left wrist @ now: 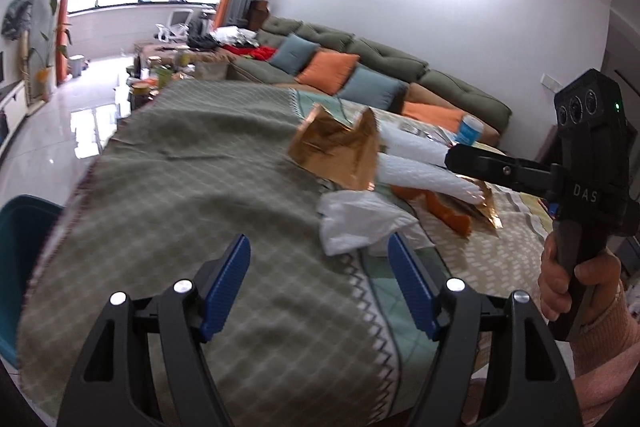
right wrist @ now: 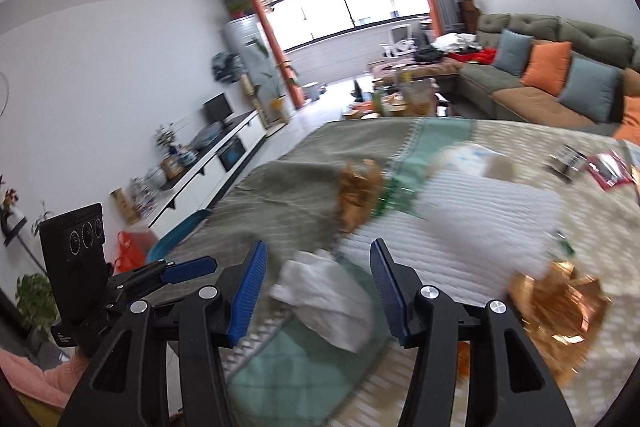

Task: Collect trash
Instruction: 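Grasp the white tissue with the left gripper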

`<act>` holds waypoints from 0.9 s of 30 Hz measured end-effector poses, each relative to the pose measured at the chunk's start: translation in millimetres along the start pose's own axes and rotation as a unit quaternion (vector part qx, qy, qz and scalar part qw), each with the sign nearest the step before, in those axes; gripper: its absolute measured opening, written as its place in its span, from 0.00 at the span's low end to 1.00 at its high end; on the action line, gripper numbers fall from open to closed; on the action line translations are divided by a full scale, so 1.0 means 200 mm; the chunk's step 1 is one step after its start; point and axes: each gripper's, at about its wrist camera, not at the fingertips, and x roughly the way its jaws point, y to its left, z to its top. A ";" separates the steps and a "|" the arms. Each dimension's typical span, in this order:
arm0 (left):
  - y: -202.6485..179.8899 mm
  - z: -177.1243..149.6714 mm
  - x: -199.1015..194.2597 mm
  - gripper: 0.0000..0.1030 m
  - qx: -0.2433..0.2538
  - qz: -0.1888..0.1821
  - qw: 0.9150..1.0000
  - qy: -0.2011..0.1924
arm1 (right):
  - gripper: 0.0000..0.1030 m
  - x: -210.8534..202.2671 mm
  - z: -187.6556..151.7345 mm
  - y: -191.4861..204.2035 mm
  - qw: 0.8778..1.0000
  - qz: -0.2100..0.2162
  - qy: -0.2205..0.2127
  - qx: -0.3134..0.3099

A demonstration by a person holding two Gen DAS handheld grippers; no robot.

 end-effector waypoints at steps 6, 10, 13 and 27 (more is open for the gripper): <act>-0.06 0.02 0.15 0.71 0.005 -0.015 1.000 0.025 | 0.53 -0.09 -0.05 -0.13 0.999 -0.022 -0.013 0.021; -0.09 0.06 0.21 0.75 0.007 -0.019 0.999 0.039 | 0.54 -0.13 -0.06 -0.19 0.999 -0.033 -0.020 0.035; -0.11 0.08 0.26 0.75 0.013 -0.016 0.999 0.048 | 0.55 -0.16 -0.08 -0.24 0.998 -0.037 -0.023 0.044; -0.15 0.11 0.42 0.53 0.015 -0.028 0.995 0.090 | 0.55 -0.17 -0.14 -0.37 0.996 -0.032 -0.017 0.086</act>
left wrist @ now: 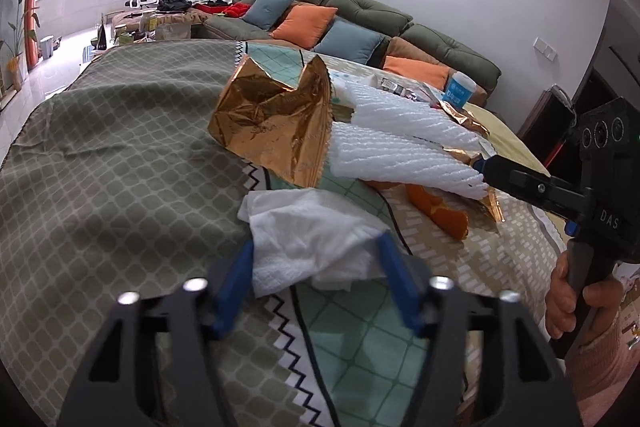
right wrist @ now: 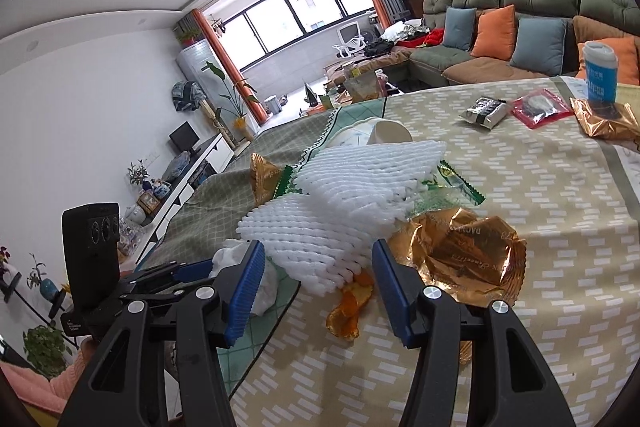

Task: Collect trash
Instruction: 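Grasp the white tissue with the left gripper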

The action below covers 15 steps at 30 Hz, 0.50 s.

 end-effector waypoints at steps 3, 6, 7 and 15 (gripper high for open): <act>0.00 0.00 0.00 0.39 0.000 0.002 1.000 0.000 | 0.55 0.00 0.00 -0.01 1.000 0.004 0.002 0.004; -0.01 0.00 0.00 0.25 -0.001 0.000 1.000 0.001 | 0.55 0.01 -0.01 -0.02 1.000 0.007 0.004 0.009; -0.01 -0.01 -0.01 0.23 -0.001 0.003 1.000 -0.002 | 0.55 0.01 -0.01 -0.02 1.000 0.009 0.005 0.011; -0.04 -0.03 -0.10 0.14 0.015 0.016 0.999 -0.027 | 0.55 0.03 0.00 -0.01 1.000 0.019 0.009 0.010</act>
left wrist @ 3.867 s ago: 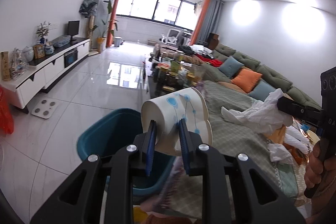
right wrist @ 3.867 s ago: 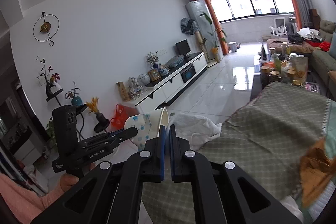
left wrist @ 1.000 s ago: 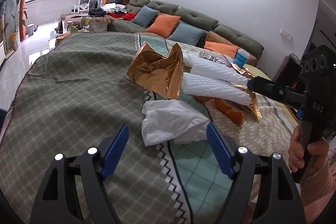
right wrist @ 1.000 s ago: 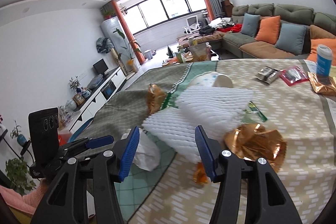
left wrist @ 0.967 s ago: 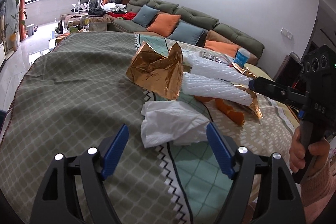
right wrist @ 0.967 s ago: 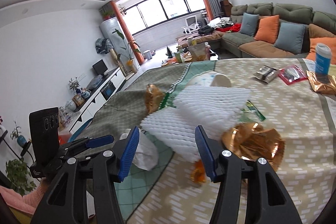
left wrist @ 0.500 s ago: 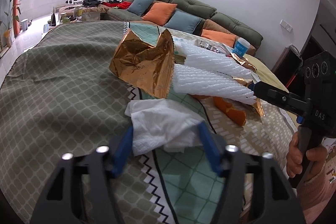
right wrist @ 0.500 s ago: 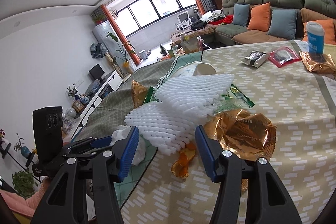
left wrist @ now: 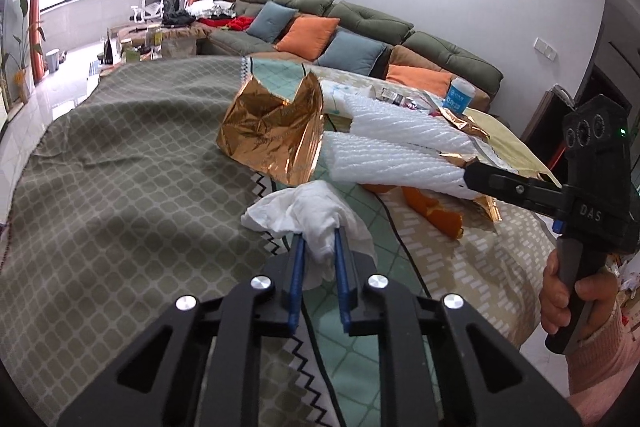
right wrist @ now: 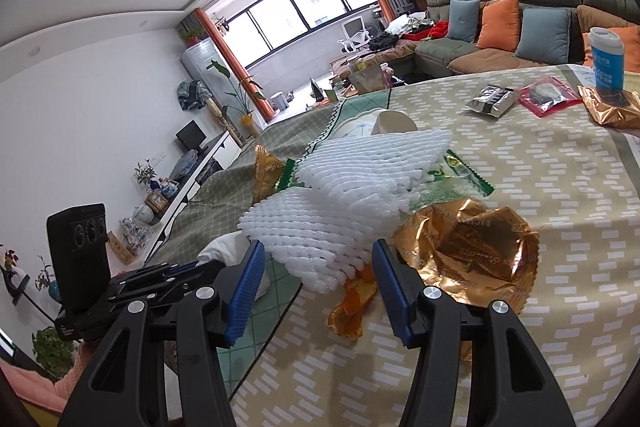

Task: Collect trash
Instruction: 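Grasp the white tissue with the left gripper, then grasp a white foam net with the right gripper while the left gripper holds the tissue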

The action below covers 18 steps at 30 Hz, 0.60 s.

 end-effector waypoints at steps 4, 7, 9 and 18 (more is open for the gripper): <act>0.01 -0.01 -0.05 0.14 0.000 0.004 1.000 -0.008 | 0.55 0.02 0.00 0.01 1.000 0.005 0.004 -0.002; 0.03 -0.03 -0.09 0.14 -0.005 0.007 1.000 -0.012 | 0.52 0.03 0.00 0.02 1.000 0.008 0.006 0.000; 0.05 -0.03 -0.11 0.14 -0.008 0.011 1.000 -0.015 | 0.50 0.03 0.00 0.02 1.000 0.009 0.005 0.002; 0.09 -0.06 -0.18 0.13 -0.015 0.023 0.999 -0.028 | 0.35 0.06 0.00 0.03 1.000 0.010 0.012 0.006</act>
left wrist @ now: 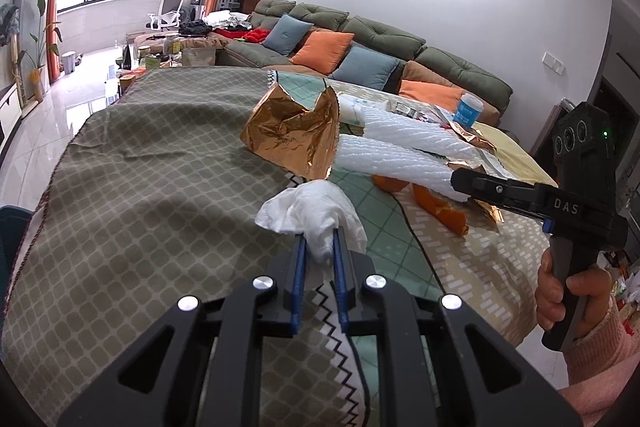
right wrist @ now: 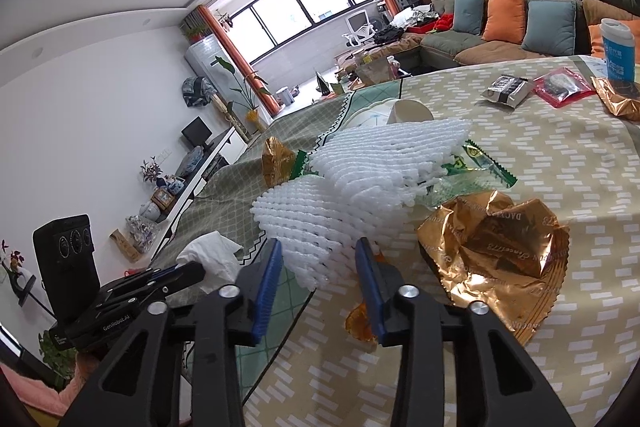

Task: Collect trash
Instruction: 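Grasp a white foam net with the right gripper while the left gripper holds the tissue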

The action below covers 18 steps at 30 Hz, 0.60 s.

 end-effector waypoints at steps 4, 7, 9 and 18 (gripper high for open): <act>0.00 -0.01 -0.03 0.11 0.003 -0.001 1.000 -0.011 | 0.25 0.00 -0.01 0.01 1.000 0.001 0.001 -0.003; -0.03 -0.02 -0.05 0.10 0.017 0.014 0.999 -0.026 | 0.20 0.00 -0.01 0.01 1.000 0.002 0.001 -0.002; -0.03 -0.02 -0.06 0.10 0.021 0.017 0.999 -0.030 | 0.19 0.00 -0.01 0.02 1.000 0.002 0.000 -0.003; -0.02 -0.04 -0.13 0.09 0.023 0.026 0.998 -0.050 | 0.09 0.00 0.00 0.02 1.000 0.005 -0.003 -0.003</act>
